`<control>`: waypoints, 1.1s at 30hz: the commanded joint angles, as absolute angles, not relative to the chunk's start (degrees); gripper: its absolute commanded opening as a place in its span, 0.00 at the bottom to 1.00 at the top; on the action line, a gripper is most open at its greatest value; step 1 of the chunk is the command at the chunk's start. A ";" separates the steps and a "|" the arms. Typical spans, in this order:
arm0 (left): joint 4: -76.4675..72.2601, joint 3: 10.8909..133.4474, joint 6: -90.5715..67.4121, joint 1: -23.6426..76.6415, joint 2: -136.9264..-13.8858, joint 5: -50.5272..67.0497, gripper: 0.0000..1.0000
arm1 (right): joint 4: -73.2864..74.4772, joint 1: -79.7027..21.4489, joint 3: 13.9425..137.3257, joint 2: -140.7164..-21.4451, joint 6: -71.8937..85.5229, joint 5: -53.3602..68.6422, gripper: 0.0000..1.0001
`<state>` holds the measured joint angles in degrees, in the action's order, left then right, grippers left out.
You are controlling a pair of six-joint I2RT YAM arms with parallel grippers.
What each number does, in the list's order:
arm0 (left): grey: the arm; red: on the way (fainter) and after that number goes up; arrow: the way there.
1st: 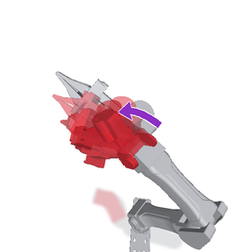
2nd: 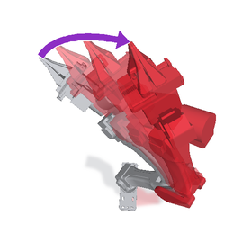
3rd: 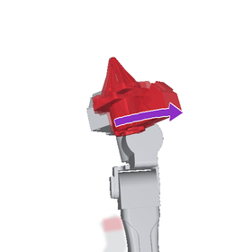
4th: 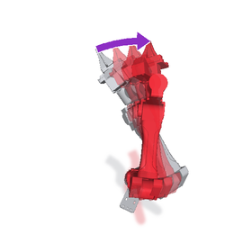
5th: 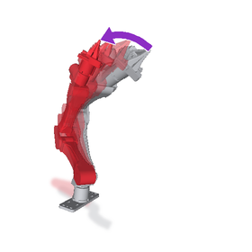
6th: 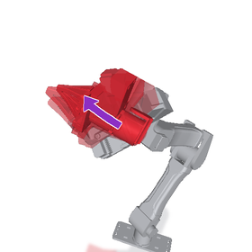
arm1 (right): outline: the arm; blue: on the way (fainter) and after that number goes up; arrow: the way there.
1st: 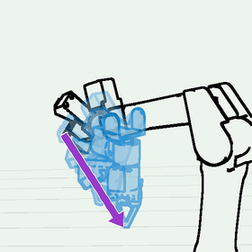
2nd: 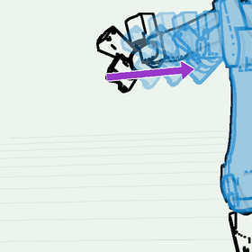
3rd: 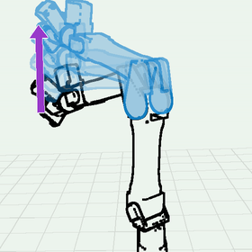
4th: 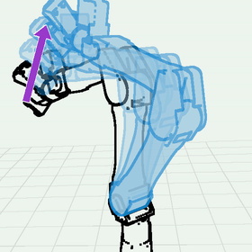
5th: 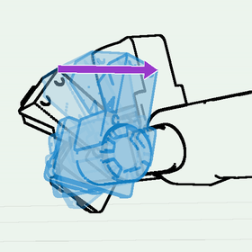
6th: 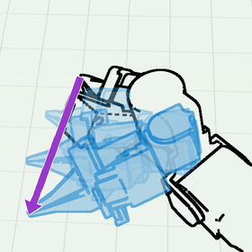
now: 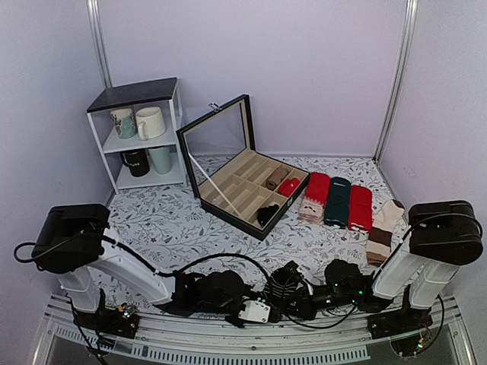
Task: Roll the socks
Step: Roll the sock at the corner of the board.
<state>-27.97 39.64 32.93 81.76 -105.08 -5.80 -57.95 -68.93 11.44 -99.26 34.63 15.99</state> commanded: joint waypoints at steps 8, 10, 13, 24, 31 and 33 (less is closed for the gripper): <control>-29.59 38.84 31.47 81.63 -105.48 -10.86 0.32 | -41.25 -69.17 9.58 -101.75 33.75 18.01 0.09; -28.40 39.46 31.46 81.56 -106.35 -10.60 0.32 | -41.21 -69.24 9.65 -101.63 33.76 18.25 0.09; -25.58 41.11 30.93 81.47 -108.00 -9.84 0.25 | -41.12 -69.20 9.67 -101.67 33.91 18.37 0.09; -18.89 42.45 26.19 80.75 -108.90 -8.76 0.00 | -41.41 -69.19 10.62 -101.36 32.40 20.44 0.10; -12.52 43.77 20.43 80.29 -108.41 -4.53 0.00 | -41.17 -69.08 9.87 -96.35 31.61 19.51 0.16; -10.25 43.75 18.21 79.98 -108.22 -2.95 0.00 | -40.51 -69.08 9.60 -93.58 30.65 19.17 0.19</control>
